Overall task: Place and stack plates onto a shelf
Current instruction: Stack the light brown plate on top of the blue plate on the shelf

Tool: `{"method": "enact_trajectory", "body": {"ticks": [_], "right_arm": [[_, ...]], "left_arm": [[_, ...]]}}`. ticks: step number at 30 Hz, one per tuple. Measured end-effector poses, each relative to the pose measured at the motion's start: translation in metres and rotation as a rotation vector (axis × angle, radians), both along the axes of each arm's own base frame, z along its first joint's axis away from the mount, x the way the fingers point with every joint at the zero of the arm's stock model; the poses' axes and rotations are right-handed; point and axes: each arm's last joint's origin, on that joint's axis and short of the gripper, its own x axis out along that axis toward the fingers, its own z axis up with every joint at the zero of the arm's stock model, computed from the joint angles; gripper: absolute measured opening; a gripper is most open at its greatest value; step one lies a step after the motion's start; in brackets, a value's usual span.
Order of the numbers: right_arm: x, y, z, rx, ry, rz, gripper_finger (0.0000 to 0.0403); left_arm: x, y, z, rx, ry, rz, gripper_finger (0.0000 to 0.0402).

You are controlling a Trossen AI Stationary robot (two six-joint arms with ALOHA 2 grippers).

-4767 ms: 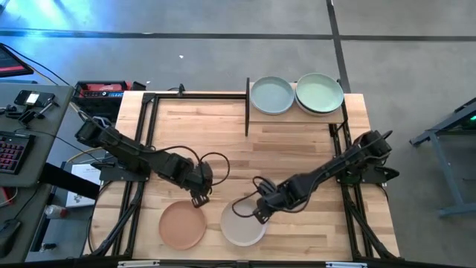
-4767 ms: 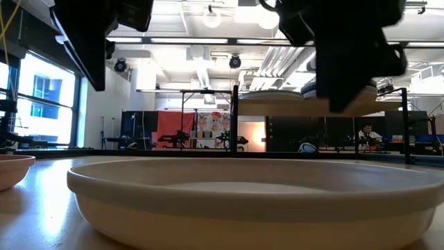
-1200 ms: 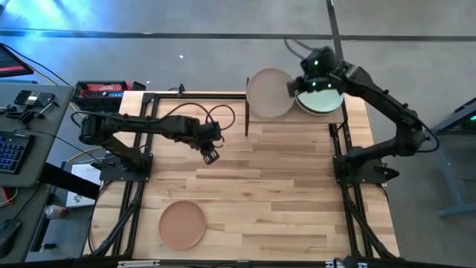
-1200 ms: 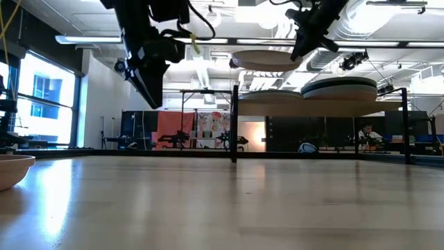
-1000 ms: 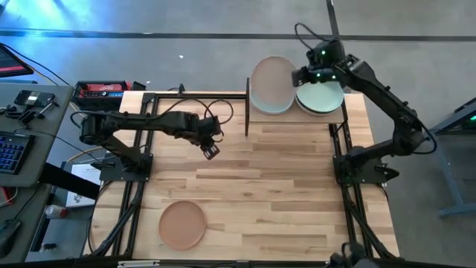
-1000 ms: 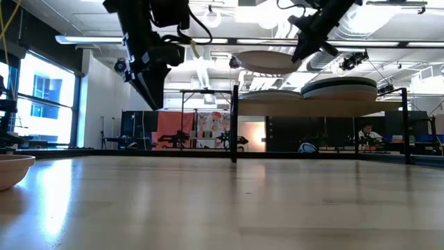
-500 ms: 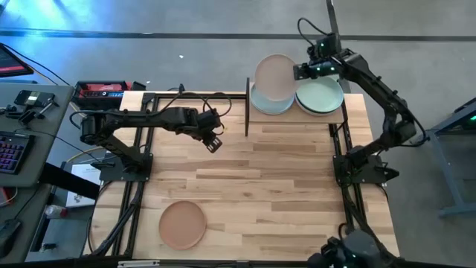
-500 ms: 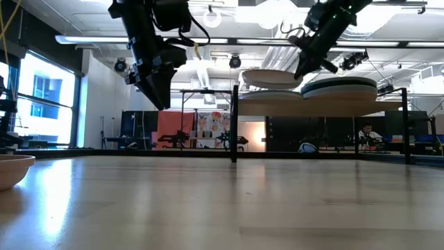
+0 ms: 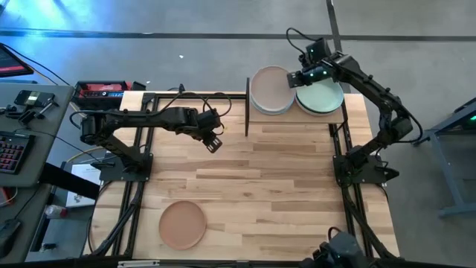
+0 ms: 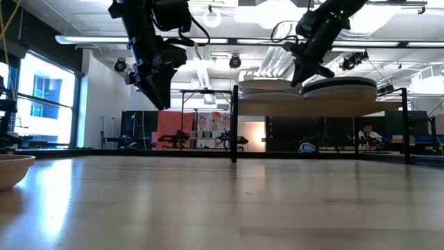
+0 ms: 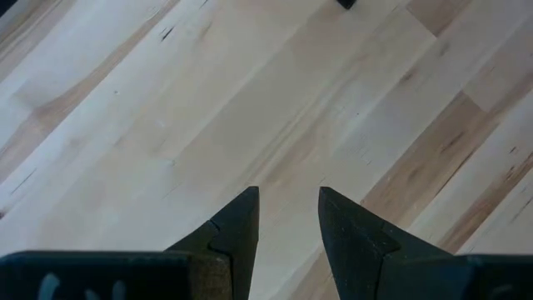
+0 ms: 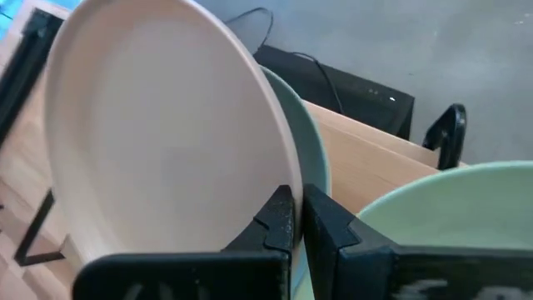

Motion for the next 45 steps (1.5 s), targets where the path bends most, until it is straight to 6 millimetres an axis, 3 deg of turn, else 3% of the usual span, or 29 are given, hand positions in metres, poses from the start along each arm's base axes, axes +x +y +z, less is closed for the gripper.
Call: {"method": "enact_trajectory", "body": {"ticks": [22,29,45], "right_arm": [[0.013,0.012,-0.001,-0.004,0.036,0.061,0.0],[0.011,0.011,-0.002,-0.043,0.098,-0.003,0.0],[0.011,0.013,-0.002,0.008,0.056,0.034,0.0001]], "left_arm": [[0.0,-0.001,0.0,-0.016,-0.001,-0.007,0.0115],[0.0,-0.001,0.0,-0.018,-0.001,-0.008,0.0115],[0.0,-0.001,0.0,-0.016,-0.001,-0.007,0.0115]]}}
